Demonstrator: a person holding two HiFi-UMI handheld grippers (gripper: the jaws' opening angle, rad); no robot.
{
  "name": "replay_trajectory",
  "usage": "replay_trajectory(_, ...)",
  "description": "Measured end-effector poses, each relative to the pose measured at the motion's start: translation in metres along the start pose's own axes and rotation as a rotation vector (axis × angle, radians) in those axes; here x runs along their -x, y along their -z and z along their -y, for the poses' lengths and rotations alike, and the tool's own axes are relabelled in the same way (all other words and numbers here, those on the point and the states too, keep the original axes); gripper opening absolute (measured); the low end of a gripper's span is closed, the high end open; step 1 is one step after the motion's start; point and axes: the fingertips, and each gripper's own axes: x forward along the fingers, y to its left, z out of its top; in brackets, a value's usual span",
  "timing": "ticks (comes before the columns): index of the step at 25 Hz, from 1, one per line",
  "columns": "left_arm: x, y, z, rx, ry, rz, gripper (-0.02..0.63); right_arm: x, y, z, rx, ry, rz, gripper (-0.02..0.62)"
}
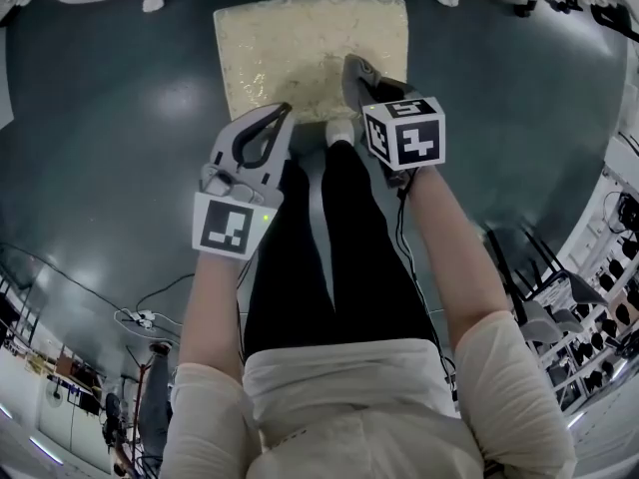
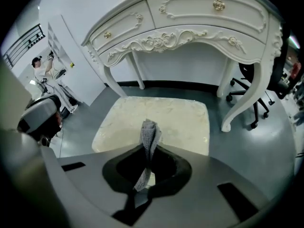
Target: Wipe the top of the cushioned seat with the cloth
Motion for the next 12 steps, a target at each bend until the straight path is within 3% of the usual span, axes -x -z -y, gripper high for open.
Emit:
replay_trajectory(8, 0.075, 0.036, -0.052, 0.039, -0.076, -0.022, 0.002, -0.034, 0.013, -0.117, 0.054, -0.129, -0.023, 0.027)
replay_trajectory(12, 0.089, 0.052, -0.069, 0.049, -0.096, -0.032, 0.002, -0.058, 0.016, -0.153, 0.081, -0.176, -0.040, 0.027)
